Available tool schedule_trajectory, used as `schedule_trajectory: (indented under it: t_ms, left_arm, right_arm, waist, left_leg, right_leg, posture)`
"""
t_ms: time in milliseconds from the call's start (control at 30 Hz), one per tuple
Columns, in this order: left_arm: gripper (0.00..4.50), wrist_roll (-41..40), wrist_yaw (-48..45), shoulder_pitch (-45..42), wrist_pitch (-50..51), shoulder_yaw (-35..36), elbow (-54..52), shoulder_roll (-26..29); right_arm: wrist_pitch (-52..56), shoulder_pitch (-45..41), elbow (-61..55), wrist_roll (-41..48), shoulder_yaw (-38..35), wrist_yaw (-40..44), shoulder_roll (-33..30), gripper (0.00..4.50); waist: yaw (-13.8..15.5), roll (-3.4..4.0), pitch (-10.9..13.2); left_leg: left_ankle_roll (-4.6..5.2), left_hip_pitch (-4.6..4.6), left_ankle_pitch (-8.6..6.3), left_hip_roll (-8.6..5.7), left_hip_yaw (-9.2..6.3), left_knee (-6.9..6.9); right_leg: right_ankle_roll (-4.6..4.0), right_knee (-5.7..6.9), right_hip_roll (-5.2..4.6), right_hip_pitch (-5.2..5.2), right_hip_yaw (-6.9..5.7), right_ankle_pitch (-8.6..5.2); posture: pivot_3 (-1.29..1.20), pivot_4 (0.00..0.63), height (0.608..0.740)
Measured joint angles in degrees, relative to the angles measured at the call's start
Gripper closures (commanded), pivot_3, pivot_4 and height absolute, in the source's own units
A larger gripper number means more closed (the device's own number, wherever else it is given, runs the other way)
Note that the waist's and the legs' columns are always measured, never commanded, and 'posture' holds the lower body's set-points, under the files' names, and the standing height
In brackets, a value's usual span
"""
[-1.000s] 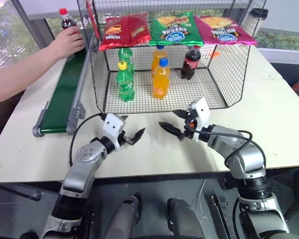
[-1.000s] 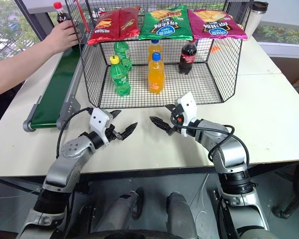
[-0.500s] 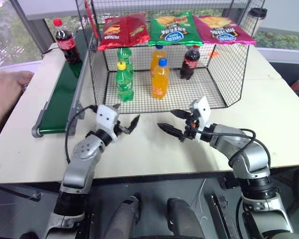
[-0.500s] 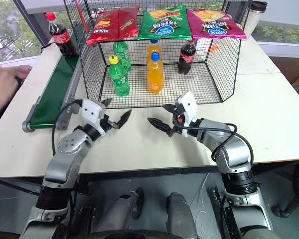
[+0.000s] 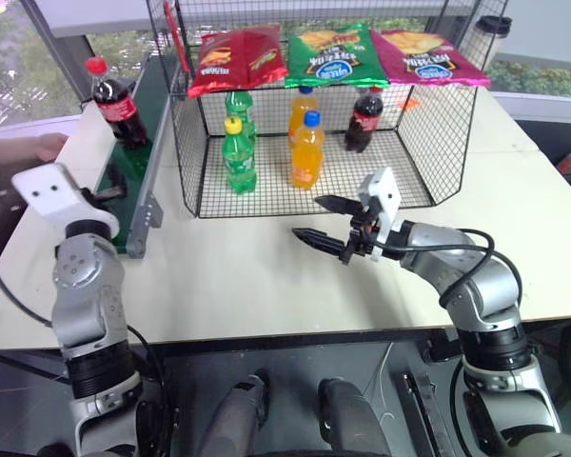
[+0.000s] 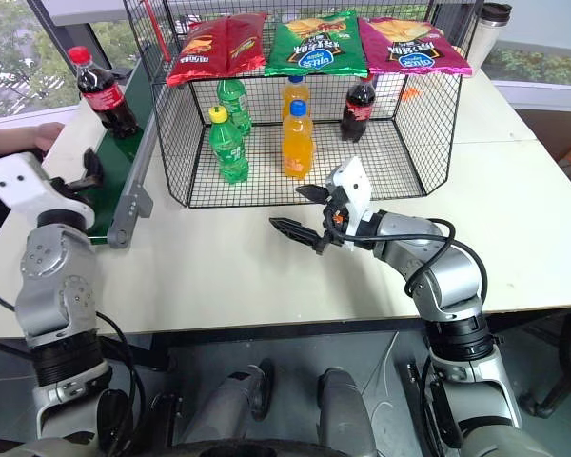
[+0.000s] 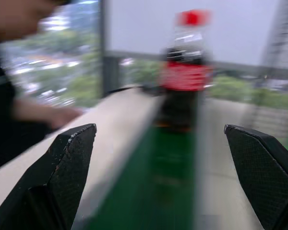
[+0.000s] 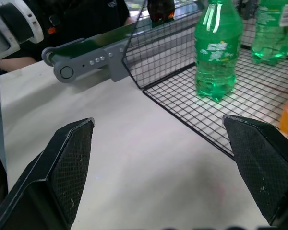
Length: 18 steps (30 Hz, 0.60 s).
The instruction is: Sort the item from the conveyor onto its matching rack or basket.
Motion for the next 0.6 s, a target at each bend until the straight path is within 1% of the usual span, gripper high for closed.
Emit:
schedule_trajectory:
  t_ms: [100,200,433,600]
  left_arm:
    - [0.0,0.26,-0.37,0.11,-0.01,0.56,2.27,2.49]
    - [0.0,0.04,-2.07,0.7,-0.26,0.29,3.25,3.86]
    - [0.0,-0.32,-7.13,3.33,-0.74,-2.38,5.39,4.82]
    - [0.0,-0.41,-8.32,3.52,-0.74,-3.31,5.47,5.28]
  right_arm:
    - [0.64,-1.11,-0.48,1.06,0.25,0.9,-0.25,0.08]
    - [1.23,-1.6,-1.37,1.78,0.29,1.6,-0.46,0.08]
    - [1.32,-1.99,-2.36,2.22,0.45,1.37,-0.44,0.08]
    - [1.44,-2.25,-3.63,2.65,0.45,0.94,-0.45,0.08]
  waist:
    - [0.12,-0.02,0.0]
    - [0.03,-0.04,-0.01]
    - [-0.09,-0.04,-0.01]
    - [-0.09,-0.04,-0.01]
  left_leg:
    - [0.0,0.0,0.0,-0.01,0.0,0.02]
    - [-0.01,0.0,0.0,-0.01,0.0,0.01]
    - [-0.01,0.0,0.0,0.0,0.0,0.0]
    - [-0.01,-0.01,-0.01,0.0,0.0,-0.01]
  right_leg:
    - [-0.01,-0.02,0.0,0.03,0.0,0.0]
    - [-0.02,-0.03,-0.01,0.02,0.01,0.0]
    - [-0.15,-0.03,-0.02,0.0,0.01,-0.06]
    - [-0.15,-0.03,-0.04,0.0,0.01,-0.07]
  posture:
    - [0.0,0.15,0.738]
    - [0.0,0.15,0.738]
    - [0.0,0.15,0.738]
    - [0.0,0.15,0.738]
